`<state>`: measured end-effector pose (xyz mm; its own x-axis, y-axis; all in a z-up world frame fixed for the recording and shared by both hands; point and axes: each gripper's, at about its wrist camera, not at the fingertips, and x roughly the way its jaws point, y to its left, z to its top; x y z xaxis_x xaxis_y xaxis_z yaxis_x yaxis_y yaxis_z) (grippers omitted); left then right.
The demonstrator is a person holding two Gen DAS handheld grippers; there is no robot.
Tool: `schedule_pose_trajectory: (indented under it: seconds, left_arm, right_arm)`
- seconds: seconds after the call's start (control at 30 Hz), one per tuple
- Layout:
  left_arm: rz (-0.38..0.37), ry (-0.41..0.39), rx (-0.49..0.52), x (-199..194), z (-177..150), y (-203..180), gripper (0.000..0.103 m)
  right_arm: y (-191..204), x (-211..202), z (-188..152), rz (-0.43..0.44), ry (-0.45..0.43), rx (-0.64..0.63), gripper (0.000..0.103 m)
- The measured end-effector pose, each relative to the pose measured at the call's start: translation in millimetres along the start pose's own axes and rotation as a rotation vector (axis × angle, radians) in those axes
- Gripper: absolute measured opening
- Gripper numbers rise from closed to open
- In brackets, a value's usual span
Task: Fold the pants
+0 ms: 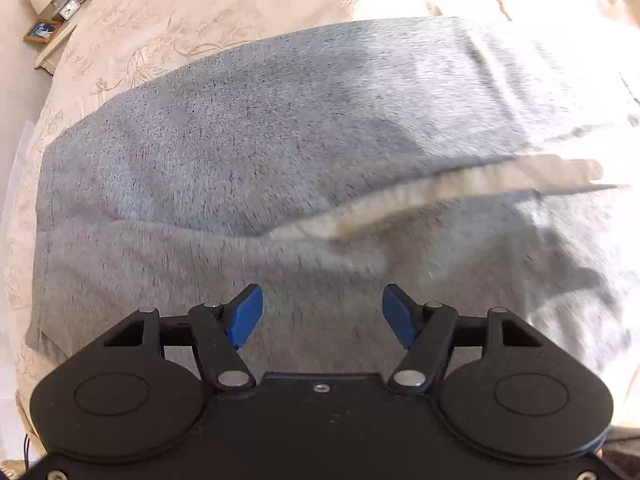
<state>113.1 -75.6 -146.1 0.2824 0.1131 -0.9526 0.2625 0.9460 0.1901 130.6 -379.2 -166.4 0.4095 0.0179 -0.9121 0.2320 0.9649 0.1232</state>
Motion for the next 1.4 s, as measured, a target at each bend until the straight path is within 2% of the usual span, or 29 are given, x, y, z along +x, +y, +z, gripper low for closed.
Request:
schedule_pose_trajectory:
  seconds: [0.23,0.53,0.83,0.97,1.13,1.27,1.4]
  left_arm:
    - [-0.076,-0.001,0.006,-26,-46,5,0.068]
    - [-0.093,-0.029,-0.040,-53,-106,34,0.066]
    - [-0.103,-0.094,-0.027,-72,-139,43,0.066]
    - [-0.111,-0.089,-0.023,-75,-147,47,0.066]
    - [-0.084,-0.071,-0.048,-73,-154,58,0.066]
    - [-0.064,-0.040,-0.090,-67,-154,62,0.066]
    - [-0.035,-0.015,-0.120,-64,-149,57,0.066]
  right_arm:
    - [9,-57,-58,-0.023,-0.038,0.096,0.030]
    - [19,-110,-149,-0.074,-0.052,0.211,0.032]
    - [30,-157,-219,-0.071,-0.099,0.273,0.033]
    - [25,-167,-236,-0.026,-0.111,0.335,0.034]
    - [2,-155,-237,-0.020,-0.103,0.455,0.035]
    - [-30,-136,-223,-0.051,-0.105,0.547,0.036]
    - [-57,-114,-203,-0.093,-0.102,0.548,0.036]
